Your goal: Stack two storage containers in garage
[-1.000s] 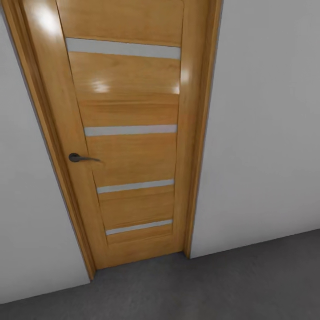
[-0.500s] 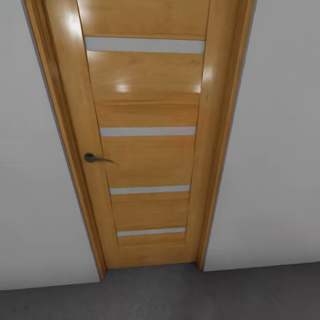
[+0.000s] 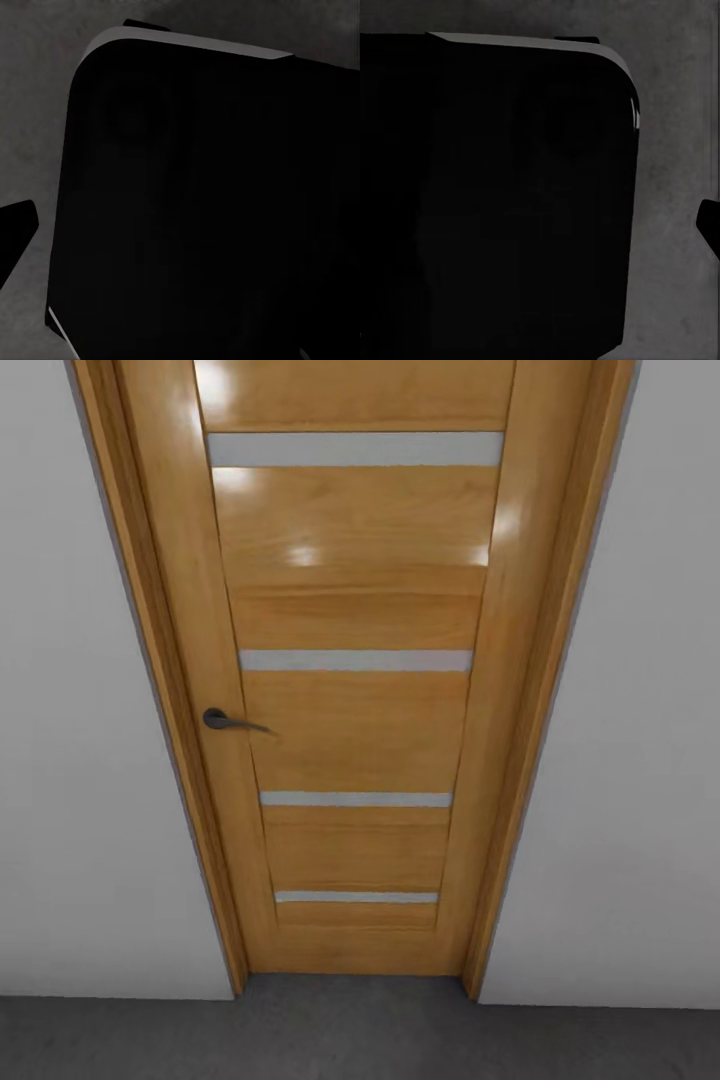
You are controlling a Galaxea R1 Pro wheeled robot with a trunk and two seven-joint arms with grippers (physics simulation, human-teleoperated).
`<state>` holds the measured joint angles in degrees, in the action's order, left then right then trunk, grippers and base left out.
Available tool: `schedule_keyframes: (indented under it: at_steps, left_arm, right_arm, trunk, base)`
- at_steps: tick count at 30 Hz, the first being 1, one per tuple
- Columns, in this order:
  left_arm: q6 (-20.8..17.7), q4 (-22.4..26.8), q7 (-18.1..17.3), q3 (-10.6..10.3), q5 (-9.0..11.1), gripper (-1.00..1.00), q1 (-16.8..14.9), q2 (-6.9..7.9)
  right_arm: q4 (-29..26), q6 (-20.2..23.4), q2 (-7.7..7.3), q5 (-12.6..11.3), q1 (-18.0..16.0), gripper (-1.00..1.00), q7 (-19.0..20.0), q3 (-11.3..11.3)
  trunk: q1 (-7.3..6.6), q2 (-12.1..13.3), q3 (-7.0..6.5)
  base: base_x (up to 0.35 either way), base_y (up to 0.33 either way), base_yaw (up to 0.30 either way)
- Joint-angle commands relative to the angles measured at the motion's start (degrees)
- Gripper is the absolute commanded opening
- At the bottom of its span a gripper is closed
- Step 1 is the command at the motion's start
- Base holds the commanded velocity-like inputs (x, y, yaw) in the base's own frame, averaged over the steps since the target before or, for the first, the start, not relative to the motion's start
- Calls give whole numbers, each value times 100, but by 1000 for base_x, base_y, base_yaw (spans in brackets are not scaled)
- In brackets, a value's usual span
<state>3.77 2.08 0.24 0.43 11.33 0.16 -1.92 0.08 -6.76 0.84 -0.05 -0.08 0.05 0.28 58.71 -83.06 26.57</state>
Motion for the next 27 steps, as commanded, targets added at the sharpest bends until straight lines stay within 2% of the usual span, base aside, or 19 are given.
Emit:
schedule_keyframes:
  at_steps: [1, 11, 27]
  left_arm:
    - [10, 7, 3, 1, 34, 100, 2, -1]
    - [10, 7, 0, 1, 31, 100, 2, -1]
    - [10, 11, -5, 1, 30, 100, 2, -1]
  right_arm:
    - [1, -14, 0, -6, -1, 100, 2, -2]
    - [1, -16, -23, 14, -1, 100, -12, 19]
    - [1, 15, -34, 23, -1, 100, -14, 34]
  trunk:
    - [2, -2, 4]
    - [2, -2, 4]
    - [2, -2, 4]
  base:
    - [181, -92, 12]
    - [145, -26, 3]
    - [10, -1, 0]
